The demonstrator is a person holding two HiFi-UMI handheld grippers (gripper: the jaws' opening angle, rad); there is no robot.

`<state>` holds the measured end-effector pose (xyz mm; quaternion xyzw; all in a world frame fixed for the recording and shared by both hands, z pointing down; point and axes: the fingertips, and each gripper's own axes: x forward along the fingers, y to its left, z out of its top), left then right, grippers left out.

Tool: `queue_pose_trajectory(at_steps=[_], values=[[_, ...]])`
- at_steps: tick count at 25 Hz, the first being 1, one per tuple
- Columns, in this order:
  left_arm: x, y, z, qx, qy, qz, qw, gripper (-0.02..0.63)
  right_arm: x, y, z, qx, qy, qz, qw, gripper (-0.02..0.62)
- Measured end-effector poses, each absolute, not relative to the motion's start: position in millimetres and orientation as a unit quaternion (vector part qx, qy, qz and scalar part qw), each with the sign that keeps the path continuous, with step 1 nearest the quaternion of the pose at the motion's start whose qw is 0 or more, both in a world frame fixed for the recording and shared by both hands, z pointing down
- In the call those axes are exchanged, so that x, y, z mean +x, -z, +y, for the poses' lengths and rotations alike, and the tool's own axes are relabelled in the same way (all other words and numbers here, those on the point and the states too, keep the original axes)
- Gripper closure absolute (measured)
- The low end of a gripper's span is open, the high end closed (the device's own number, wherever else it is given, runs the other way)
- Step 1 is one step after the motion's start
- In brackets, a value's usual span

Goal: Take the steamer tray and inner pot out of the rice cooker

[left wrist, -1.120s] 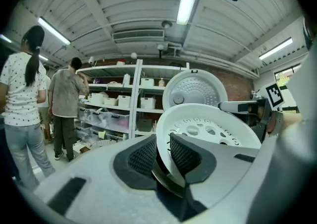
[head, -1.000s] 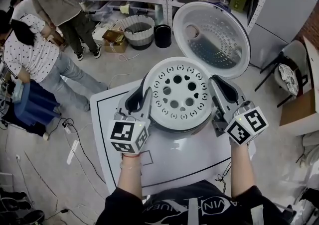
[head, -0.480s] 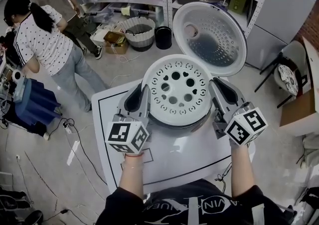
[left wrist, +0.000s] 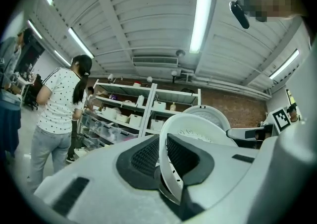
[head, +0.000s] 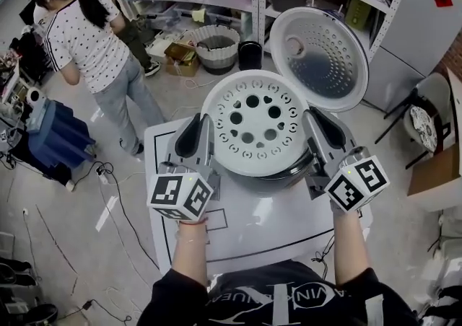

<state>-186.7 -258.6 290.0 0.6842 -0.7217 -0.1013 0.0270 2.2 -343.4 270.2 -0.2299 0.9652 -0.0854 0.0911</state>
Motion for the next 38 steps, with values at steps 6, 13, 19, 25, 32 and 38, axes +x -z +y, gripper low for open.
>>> queue_pose_trajectory(at_steps=[6, 13, 19, 25, 32, 38], values=[[-216, -283, -220, 0.652, 0.099, -0.751, 0.022, 0.558, -32, -264, -314, -0.199, 0.075, 0.974, 0.072, 0.558], [-256, -288, -166, 0.601, 0.092, -0.793, 0.025, 0.557, -82, -271, -277, -0.156, 0.084, 0.983, 0.052, 0.557], [-293, -301, -107, 0.552, 0.087, -0.828, 0.036, 0.557, -132, -286, -236, -0.115, 0.088, 0.989, 0.019, 0.557], [-317, -315, -61, 0.512, 0.088, -0.853, 0.052, 0.557, -165, -300, -201, -0.078, 0.098, 0.992, -0.007, 0.557], [-337, -343, -19, 0.471, 0.079, -0.875, 0.079, 0.557, -192, -328, -166, -0.042, 0.118, 0.992, -0.036, 0.557], [-351, -371, 11, 0.448, 0.077, -0.885, 0.103, 0.557, -211, -357, -140, -0.021, 0.138, 0.988, -0.063, 0.557]])
